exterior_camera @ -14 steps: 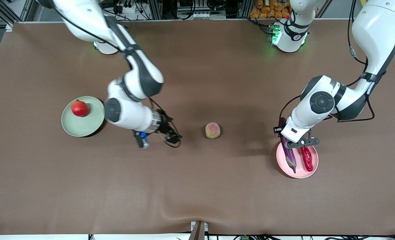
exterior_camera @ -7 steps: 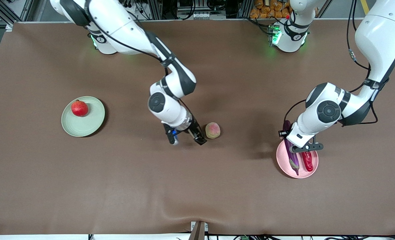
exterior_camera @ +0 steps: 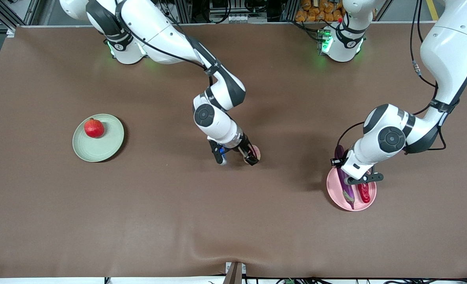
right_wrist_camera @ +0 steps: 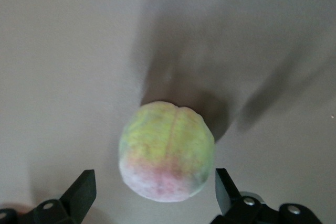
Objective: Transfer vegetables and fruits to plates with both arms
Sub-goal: 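Grasp the peach with the right gripper while the left gripper carries the eggplant, then lower the eggplant onto the pink plate while the right gripper carries the peach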
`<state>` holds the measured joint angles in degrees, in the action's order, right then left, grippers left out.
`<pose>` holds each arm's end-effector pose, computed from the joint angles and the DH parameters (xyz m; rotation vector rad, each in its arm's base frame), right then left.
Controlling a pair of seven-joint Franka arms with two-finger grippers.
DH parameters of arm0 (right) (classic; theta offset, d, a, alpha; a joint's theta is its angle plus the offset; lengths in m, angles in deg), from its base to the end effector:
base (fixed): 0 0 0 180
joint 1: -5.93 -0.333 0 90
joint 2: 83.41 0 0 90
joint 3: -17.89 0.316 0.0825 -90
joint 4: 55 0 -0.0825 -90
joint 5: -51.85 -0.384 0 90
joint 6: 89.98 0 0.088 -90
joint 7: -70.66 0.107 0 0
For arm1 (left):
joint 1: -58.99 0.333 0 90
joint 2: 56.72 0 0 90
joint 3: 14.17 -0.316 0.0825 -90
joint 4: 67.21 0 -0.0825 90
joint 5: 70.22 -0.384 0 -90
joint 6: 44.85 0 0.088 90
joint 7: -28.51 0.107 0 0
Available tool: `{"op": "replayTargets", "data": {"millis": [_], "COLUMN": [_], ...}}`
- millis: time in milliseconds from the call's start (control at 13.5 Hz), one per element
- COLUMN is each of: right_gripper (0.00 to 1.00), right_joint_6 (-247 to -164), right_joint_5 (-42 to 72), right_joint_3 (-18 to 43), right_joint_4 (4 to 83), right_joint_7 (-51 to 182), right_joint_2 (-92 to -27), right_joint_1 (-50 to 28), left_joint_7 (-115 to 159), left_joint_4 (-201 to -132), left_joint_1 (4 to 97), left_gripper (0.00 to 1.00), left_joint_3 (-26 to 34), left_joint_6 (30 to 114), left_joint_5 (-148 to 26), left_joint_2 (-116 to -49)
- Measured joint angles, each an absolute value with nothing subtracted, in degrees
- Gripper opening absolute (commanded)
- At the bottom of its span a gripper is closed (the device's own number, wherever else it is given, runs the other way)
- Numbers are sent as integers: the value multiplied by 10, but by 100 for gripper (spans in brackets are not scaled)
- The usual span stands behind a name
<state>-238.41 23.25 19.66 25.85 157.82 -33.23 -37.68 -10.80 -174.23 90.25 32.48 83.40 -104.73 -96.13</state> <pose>0.5397 0.5264 0.2046 -2.2968 1.4610 0.2718 0.6165 -0.1194 0.2351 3.1255 0.1907 -0.0708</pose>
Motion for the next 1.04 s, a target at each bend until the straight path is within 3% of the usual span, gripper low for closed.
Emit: {"op": "replayTargets", "data": {"millis": [74,222,296,667,815,1037], "right_gripper": [90,17,0,0,0,0], "right_joint_6": [-2384,-2393,-2389,-2351,-2257,-2048], "right_joint_5": [237,259,266,277,282,283], "right_joint_3": [196,195,194,168,157,154], "right_joint_4": [258,254,250,238,217,177], "right_joint_7": [1578,1578,1579,1579,1573,1491], "right_joint_2": [-327,-320,-320,-322,-332,-380], "right_joint_1": [-380,-382,-382,-373,-345,-270], "left_joint_7": [-108,-108,-108,-107,-107,-107], "left_joint_4": [-1738,-1733,-1733,-1728,-1725,-1719], "left_joint_1": [900,898,898,898,898,897], "left_gripper": [0,0,0,0,0,0], "left_joint_3": [324,317,311,298,298,295], "left_joint_6": [834,834,834,834,834,834], "left_joint_5": [-1047,-1047,-1047,-1047,-1047,-1047], "left_joint_2": [-961,-961,-962,-962,-962,-966]}}
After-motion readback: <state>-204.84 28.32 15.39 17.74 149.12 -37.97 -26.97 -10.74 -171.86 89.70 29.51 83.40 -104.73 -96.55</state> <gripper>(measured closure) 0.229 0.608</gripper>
